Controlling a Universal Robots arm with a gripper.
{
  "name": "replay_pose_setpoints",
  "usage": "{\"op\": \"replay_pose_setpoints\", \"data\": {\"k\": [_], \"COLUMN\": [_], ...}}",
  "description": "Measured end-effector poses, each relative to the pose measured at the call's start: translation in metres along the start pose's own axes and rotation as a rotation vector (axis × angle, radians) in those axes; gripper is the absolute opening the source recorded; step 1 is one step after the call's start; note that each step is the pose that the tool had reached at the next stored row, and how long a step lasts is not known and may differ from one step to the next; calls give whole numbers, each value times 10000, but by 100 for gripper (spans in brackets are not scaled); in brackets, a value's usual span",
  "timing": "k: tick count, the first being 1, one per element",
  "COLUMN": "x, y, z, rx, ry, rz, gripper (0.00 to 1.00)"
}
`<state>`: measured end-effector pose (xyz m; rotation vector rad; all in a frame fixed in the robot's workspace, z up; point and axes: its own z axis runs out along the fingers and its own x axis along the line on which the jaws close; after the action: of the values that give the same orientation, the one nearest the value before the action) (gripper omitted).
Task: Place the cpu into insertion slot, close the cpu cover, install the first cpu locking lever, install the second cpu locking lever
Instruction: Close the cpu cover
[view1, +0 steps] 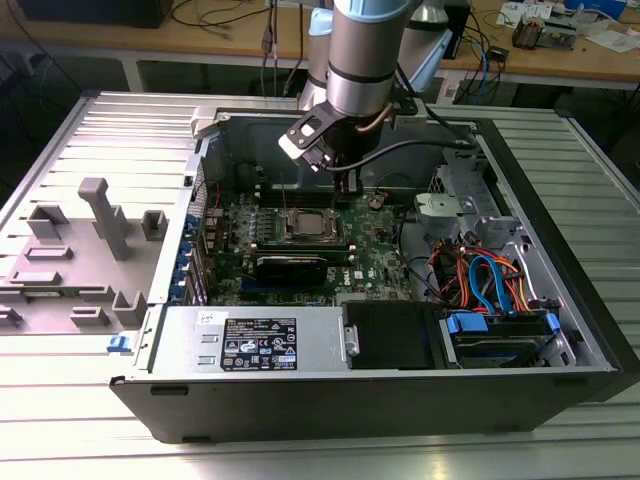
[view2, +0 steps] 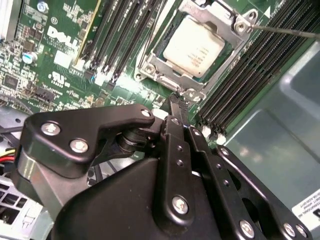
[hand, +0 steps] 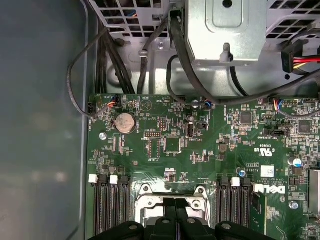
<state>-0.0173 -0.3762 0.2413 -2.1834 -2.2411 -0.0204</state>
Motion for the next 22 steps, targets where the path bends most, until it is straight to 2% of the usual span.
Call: {"op": "replay_pose_setpoints", "data": {"k": [2, 9, 10, 12, 18, 22], "x": [0, 3, 4, 4, 6, 7], "y": [-33, -113, -146, -169, -285, -327], "z": [21, 33, 36, 41, 97, 116], "rx": [1, 0, -2, -2, -7, -6], "ry": [-1, 0, 1, -2, 2, 1], "rz": [0, -1, 0, -1, -1, -1], "gripper": [11, 11, 11, 11, 11, 11]}}
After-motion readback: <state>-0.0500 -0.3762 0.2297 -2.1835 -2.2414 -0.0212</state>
